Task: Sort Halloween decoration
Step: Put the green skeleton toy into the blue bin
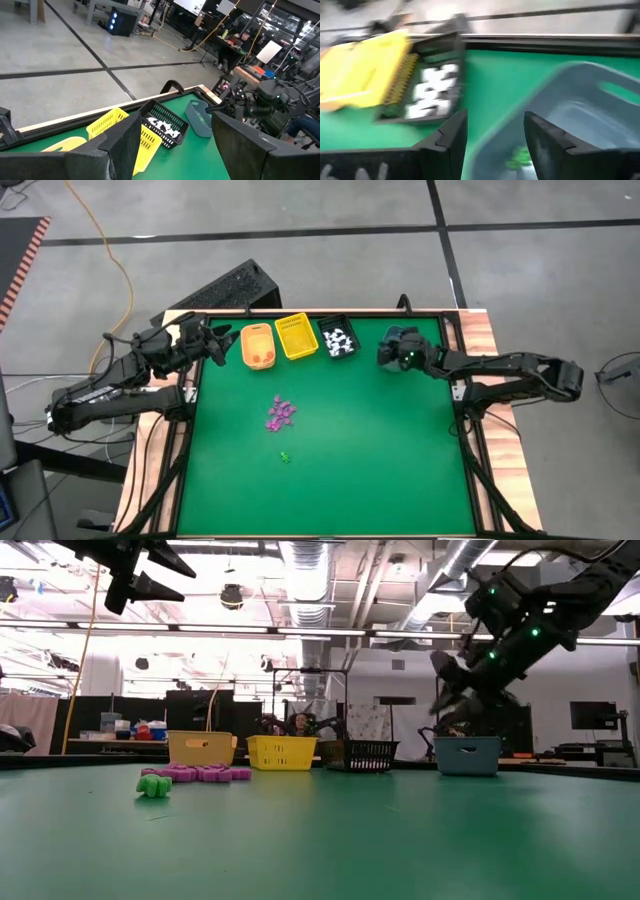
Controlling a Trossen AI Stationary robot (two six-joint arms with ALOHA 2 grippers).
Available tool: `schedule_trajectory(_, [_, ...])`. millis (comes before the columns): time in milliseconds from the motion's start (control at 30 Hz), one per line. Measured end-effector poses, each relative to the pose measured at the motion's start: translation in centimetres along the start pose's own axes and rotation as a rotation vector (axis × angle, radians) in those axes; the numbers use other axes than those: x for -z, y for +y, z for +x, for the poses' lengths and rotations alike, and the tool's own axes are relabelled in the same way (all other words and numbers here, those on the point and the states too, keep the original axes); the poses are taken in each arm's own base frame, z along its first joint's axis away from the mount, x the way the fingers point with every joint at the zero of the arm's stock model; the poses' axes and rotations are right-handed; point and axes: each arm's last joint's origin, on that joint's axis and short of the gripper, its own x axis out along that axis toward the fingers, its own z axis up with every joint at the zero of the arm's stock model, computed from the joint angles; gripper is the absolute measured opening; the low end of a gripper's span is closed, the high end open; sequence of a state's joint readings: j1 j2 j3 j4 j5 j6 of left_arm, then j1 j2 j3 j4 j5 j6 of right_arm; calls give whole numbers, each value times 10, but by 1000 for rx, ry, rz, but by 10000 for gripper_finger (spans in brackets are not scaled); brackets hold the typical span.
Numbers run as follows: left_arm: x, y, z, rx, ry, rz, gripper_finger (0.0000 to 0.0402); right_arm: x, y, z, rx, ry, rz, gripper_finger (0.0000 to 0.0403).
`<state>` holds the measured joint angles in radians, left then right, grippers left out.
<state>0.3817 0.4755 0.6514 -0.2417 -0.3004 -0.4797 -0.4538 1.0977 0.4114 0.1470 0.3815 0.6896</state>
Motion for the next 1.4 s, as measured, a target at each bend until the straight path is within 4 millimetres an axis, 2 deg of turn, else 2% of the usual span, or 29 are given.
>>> schedule_trajectory(200, [0, 0, 0, 0, 0, 0, 231, -7, 33, -10, -222, -32, -77, 194])
schedule_trajectory(367, [0, 0, 0, 0, 1, 1, 232, 1, 71, -29, -396, -44, -153, 188])
schedule_trajectory(600, [0, 0, 0, 5, 3, 16, 232, 44, 131, -49, -499, 7, -299, 180])
schedule_trajectory(800, [0, 0, 0, 6, 4, 15, 232, 84, 184, -57, -533, 46, -377, 179])
schedule_trajectory(1067, [1, -3, 0, 93, 42, 11, 232, 129, 248, -55, -526, 19, -416, 179])
schedule_trajectory(1400, [3, -6, -1, 207, 100, 9, 231, 179, 308, -47, -541, -5, -417, 179])
